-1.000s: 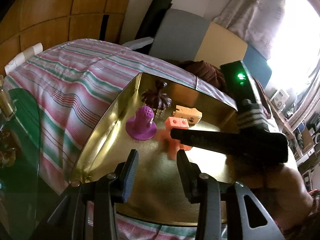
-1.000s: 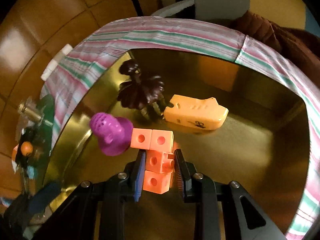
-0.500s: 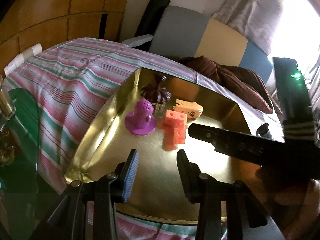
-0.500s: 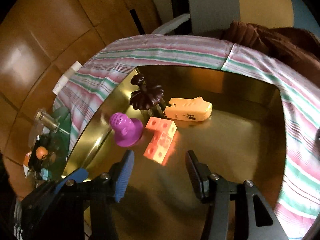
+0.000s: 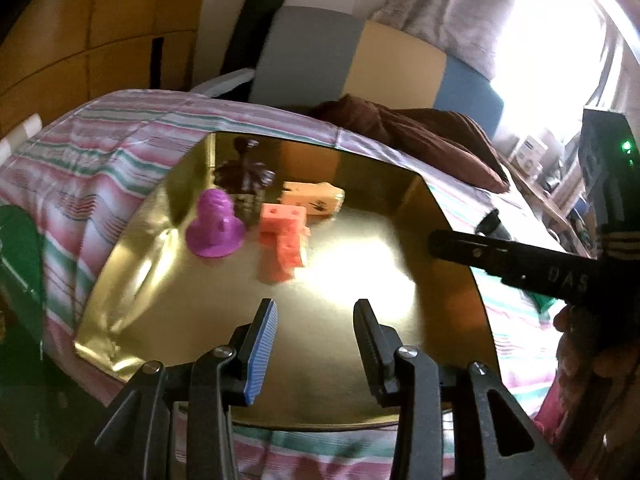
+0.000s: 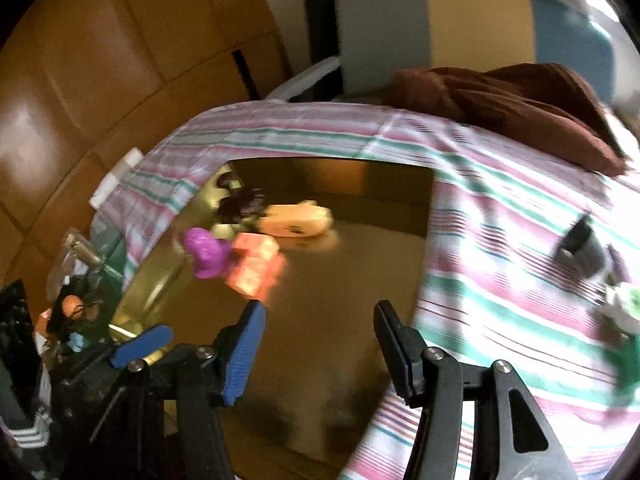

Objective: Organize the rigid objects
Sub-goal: 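Move the right gripper to the green cup-shaped holder and grasp it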

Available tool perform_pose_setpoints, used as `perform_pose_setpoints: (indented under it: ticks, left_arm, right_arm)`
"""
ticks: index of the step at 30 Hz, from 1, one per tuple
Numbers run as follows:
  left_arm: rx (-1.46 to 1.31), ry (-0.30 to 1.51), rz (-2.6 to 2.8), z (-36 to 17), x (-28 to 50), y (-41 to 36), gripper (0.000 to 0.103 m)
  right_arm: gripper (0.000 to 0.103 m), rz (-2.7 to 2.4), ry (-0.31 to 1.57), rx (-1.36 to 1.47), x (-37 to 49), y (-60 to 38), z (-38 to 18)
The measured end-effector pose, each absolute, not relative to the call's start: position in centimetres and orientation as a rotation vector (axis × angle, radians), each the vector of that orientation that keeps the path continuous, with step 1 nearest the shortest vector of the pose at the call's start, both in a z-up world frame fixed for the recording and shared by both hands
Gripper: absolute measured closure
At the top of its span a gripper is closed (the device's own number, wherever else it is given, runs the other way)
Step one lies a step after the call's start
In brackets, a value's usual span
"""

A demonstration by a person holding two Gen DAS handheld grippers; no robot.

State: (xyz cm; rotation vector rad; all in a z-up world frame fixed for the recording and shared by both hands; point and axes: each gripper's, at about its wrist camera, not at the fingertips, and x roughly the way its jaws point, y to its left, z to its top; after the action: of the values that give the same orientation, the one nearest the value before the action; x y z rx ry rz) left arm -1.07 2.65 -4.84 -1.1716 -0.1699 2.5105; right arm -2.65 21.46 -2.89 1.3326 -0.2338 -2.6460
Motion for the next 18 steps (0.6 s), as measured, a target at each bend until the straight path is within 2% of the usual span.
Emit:
perform_pose_setpoints:
  ticks: [18]
  left_arm:
    - [-1.052,0.013,2.41,-4.1,1.9,7.2,0.063]
  right_arm:
    - [0.045,-2.881,-0.292,1.573,4.2,37.4,-6.1]
